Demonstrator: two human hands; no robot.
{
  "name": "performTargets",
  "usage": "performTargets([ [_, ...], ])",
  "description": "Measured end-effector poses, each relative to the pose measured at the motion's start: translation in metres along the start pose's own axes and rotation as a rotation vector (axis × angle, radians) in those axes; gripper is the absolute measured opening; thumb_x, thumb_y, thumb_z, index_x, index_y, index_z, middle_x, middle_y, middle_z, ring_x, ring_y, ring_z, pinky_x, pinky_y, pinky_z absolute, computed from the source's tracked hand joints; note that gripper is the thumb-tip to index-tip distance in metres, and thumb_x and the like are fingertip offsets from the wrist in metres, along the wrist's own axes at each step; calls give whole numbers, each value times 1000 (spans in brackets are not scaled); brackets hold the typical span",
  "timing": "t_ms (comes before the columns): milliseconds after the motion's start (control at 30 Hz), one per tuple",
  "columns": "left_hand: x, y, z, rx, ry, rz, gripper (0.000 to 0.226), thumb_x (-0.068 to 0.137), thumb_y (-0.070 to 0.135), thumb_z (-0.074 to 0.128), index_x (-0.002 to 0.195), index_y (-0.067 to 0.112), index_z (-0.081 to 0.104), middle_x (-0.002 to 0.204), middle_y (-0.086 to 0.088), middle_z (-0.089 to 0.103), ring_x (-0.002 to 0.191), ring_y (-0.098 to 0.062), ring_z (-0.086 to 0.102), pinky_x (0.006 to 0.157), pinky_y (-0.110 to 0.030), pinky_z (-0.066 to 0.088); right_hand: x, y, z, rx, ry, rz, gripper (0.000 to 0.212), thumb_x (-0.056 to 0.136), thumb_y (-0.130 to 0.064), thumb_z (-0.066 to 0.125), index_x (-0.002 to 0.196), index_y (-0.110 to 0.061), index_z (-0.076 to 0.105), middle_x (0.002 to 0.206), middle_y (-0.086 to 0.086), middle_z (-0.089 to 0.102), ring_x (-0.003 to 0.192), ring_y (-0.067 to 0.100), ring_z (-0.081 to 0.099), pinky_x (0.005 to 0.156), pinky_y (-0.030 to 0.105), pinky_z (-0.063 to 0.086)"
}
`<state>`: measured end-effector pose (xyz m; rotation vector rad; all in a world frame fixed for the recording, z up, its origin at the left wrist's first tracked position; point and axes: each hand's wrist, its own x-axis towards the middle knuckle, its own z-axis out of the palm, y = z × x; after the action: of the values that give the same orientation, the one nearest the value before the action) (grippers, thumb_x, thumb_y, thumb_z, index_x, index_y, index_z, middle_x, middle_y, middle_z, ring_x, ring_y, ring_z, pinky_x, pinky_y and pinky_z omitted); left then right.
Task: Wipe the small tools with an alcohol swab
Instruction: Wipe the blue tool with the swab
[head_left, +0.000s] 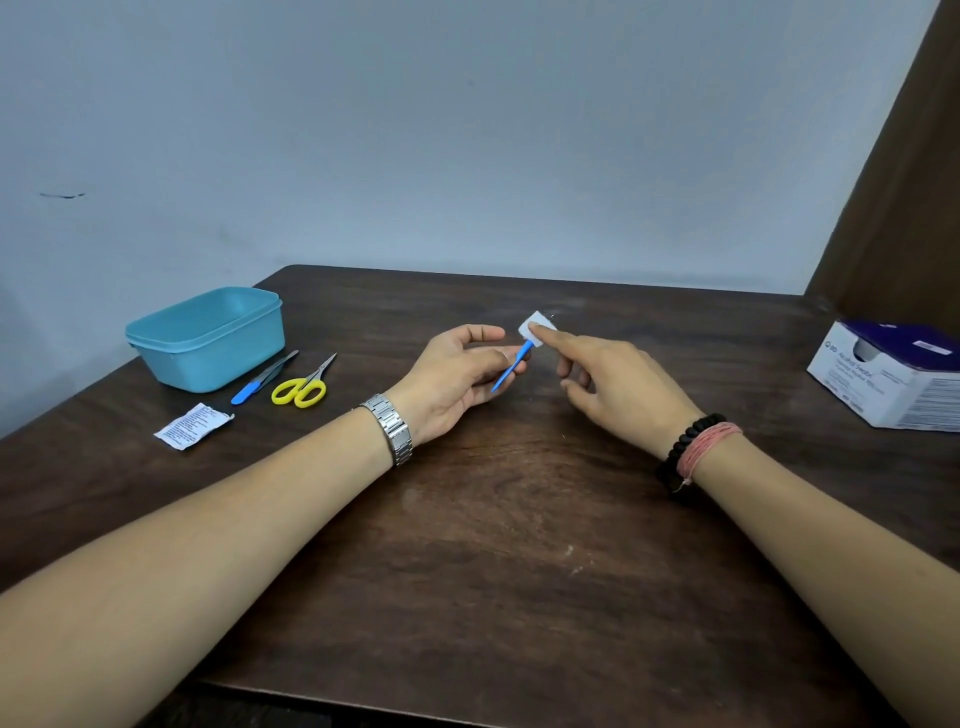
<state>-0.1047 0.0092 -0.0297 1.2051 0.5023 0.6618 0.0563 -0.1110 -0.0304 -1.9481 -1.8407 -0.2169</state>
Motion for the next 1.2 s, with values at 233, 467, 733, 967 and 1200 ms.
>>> performTargets([
  [233, 0, 1, 0, -9, 3, -5, 27, 90, -7, 61, 110, 9, 53, 105, -16, 74, 83, -18, 73, 70, -27, 59, 1, 0, -2, -23, 19, 35, 74, 89, -12, 51, 146, -52, 26, 91, -15, 60, 75, 9, 54, 72, 37, 53],
  [467, -1, 1, 0, -4, 9, -1, 27, 90, -6, 62, 110, 9, 53, 104, -15, 73, 83, -17, 72, 68, -26, 58, 1, -3, -2, -34, 21, 21, 73, 90, -15, 51, 146, -53, 25, 89, -14, 61, 74, 10, 56, 71, 35, 52],
  [733, -2, 0, 1, 15, 10, 30, 26, 89, -6, 63, 107, 10, 53, 105, -13, 72, 82, -17, 71, 65, -24, 56, 0, -6, -3, -36, -5, -8, 71, 90, -16, 50, 146, -52, 26, 89, -13, 63, 76, 13, 58, 71, 35, 52],
  [967, -2, 1, 2, 17, 27, 32, 27, 89, -9, 62, 107, 10, 56, 109, -15, 70, 84, -18, 70, 61, -23, 55, -2, -6, -2, 21, -41, -21, 74, 89, -14, 51, 147, -51, 24, 87, -13, 63, 72, 11, 56, 72, 38, 53],
  [1200, -1, 0, 2, 13, 31, 37, 26, 88, -9, 62, 104, 10, 56, 104, -12, 71, 81, -16, 70, 65, -24, 56, -1, -4, -4, 10, -18, 19, 76, 88, -13, 49, 147, -52, 22, 87, -11, 62, 71, 13, 57, 70, 37, 53],
])
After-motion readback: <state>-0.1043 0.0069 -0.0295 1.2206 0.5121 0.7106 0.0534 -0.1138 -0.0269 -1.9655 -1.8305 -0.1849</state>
